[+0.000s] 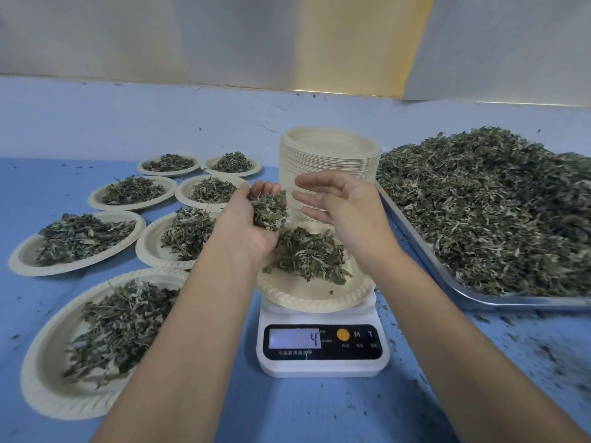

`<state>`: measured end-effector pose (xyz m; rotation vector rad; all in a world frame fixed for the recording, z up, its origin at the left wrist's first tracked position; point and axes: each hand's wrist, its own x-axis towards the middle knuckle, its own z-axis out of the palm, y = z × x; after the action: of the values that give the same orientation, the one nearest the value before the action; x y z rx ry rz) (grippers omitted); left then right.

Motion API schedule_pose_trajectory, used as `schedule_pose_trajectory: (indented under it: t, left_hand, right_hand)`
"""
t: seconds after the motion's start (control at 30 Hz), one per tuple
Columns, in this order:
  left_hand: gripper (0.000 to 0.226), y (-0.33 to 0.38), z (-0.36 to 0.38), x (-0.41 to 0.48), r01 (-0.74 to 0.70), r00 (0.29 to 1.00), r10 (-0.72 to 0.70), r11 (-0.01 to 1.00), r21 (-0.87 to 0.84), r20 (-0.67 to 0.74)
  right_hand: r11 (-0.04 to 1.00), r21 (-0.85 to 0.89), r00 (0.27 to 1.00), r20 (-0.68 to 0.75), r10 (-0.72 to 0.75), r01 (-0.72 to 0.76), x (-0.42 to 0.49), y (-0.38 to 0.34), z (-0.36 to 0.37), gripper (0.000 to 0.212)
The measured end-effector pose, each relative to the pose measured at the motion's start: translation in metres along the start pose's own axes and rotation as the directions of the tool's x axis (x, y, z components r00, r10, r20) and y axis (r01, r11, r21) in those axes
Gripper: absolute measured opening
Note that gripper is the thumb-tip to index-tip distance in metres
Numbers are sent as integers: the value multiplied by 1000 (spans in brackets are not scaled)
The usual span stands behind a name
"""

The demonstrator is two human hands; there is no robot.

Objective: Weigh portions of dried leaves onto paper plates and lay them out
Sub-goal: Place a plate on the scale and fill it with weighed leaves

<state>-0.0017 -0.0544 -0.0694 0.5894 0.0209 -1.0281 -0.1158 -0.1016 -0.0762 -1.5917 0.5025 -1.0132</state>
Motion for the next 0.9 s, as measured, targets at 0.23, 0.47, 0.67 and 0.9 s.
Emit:
schedule_pose_trajectory:
  t: [0.23, 0.47, 0.67, 0.9]
  left_hand:
    - [40, -1, 0, 0, 3, 1000, -3, 1000, 11, -1]
    - [40, -3, 0, 2, 16, 1000, -17, 1000, 25, 10]
    - [39, -9, 1, 3, -13, 1000, 15, 993, 116, -12]
    - [36, -21, 6, 3, -47, 999, 52, 971, 234, -16]
  right_hand:
    - [1000, 0, 999, 43, 22, -22, -4, -2, 0, 56]
    - [998, -54, 1000, -7, -19, 18, 0, 5, -1, 19]
    - [982, -180, 998, 39, -50, 56, -2, 1, 3, 25]
    - [854, -495, 986, 129, -108, 158, -8, 2, 11, 32]
